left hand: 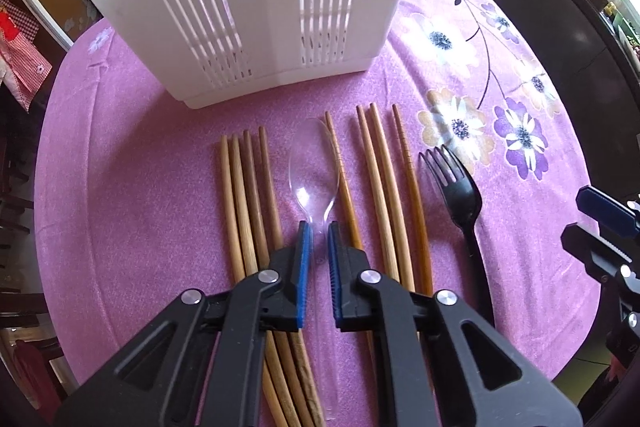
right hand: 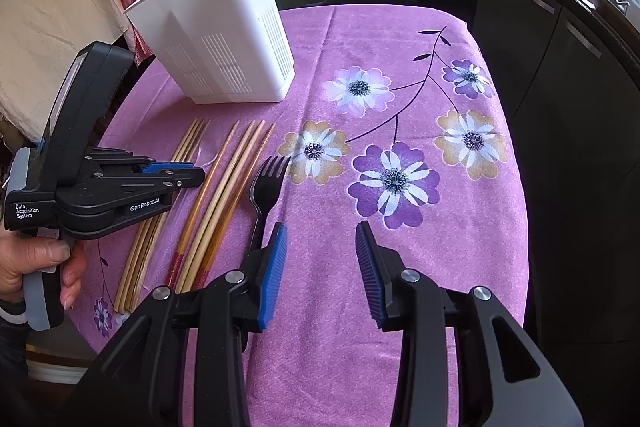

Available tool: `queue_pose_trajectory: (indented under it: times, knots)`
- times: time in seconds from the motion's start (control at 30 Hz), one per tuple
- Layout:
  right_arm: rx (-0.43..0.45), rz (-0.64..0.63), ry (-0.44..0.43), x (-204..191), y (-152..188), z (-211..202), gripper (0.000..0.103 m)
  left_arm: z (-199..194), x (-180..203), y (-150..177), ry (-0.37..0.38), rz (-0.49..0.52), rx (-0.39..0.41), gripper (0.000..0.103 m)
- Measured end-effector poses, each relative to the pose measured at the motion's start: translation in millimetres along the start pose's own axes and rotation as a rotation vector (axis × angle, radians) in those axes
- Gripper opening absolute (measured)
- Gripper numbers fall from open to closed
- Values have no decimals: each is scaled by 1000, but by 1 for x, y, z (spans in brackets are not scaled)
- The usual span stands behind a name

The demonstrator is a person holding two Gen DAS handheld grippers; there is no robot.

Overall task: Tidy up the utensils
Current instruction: 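Grasp the clear plastic spoon with the left tool while the right tool grasps the black fork, then lift the spoon into the white caddy with the left tool while the right tool drops the fork in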

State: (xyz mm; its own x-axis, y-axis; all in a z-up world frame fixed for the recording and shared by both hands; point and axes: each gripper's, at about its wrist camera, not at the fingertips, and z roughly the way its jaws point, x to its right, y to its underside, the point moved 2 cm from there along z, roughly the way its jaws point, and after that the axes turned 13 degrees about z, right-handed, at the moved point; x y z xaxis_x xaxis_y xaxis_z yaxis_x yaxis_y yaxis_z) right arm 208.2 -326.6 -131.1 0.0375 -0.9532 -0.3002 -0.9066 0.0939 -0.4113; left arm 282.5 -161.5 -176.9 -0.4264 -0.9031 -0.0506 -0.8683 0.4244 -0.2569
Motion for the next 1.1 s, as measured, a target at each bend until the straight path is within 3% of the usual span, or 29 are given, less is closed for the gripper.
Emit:
queue_pose_trajectory:
  times: [0.07,0.17,0.27,0.43,0.77,1.1]
  knots:
    - [-8,-17,11,-5,0,1,36,-5,0,0,10,-10,27,9]
    - [-24,-49,21,-14,2,4,17,-23,-3,1,24,-21,89,9]
    - [-60,-79,25,-27,4,13,12,-46,-4,-3,18,-19,164,8]
    - [-114,-84,16,-45,2,31,12,-83,-4,8,7,-5,269,8]
    - [-186,-98,108,-66,-5,62,12,-131,-18,57,15,25,368,8]
    - [-212,-93,139,-78,-4,84,10,-164,-24,62,23,23,466,8]
